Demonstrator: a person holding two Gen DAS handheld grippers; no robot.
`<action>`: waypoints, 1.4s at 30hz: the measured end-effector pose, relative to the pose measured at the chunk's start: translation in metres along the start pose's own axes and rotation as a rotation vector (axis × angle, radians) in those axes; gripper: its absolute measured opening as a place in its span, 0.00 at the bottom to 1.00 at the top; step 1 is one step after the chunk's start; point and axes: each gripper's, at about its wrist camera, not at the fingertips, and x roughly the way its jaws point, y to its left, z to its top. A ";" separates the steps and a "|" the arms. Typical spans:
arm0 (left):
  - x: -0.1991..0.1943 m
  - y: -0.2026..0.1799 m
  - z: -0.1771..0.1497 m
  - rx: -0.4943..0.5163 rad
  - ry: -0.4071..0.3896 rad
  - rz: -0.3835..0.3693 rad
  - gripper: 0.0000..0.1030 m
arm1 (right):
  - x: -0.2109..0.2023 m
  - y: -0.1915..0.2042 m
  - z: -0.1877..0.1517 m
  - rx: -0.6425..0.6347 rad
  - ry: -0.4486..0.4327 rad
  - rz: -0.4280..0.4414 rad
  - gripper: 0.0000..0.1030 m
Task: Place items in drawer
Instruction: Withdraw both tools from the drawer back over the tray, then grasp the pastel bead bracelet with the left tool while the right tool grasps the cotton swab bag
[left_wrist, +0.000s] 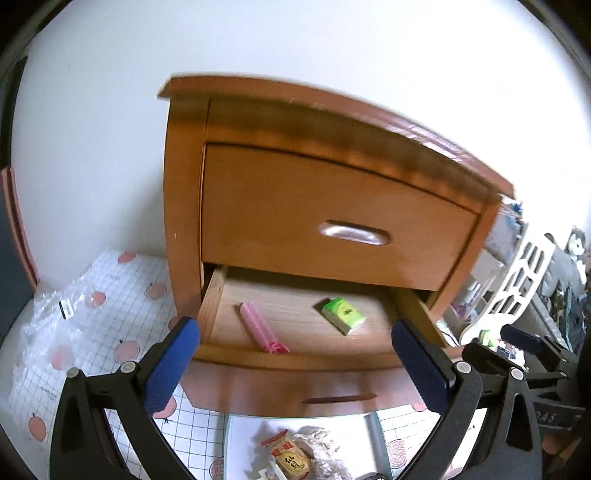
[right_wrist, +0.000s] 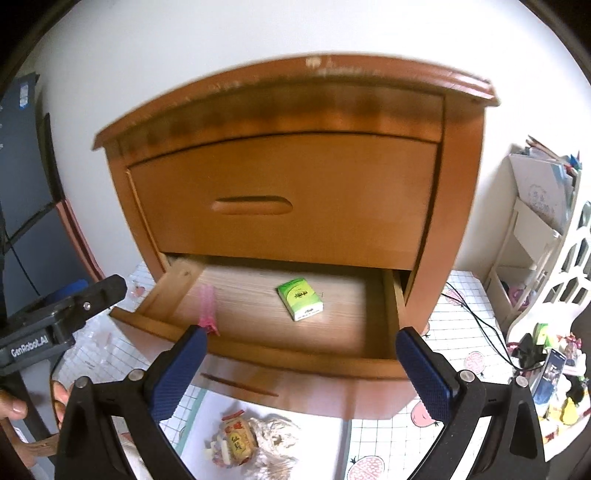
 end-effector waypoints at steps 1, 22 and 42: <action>-0.005 -0.001 -0.003 0.004 -0.006 -0.006 1.00 | -0.004 -0.001 -0.003 0.004 -0.007 0.002 1.00; 0.085 0.050 -0.179 -0.257 0.451 0.048 1.00 | 0.068 -0.012 -0.177 0.164 0.309 0.051 1.00; 0.139 0.058 -0.235 -0.203 0.545 0.078 0.99 | 0.135 0.007 -0.234 0.163 0.448 0.165 1.00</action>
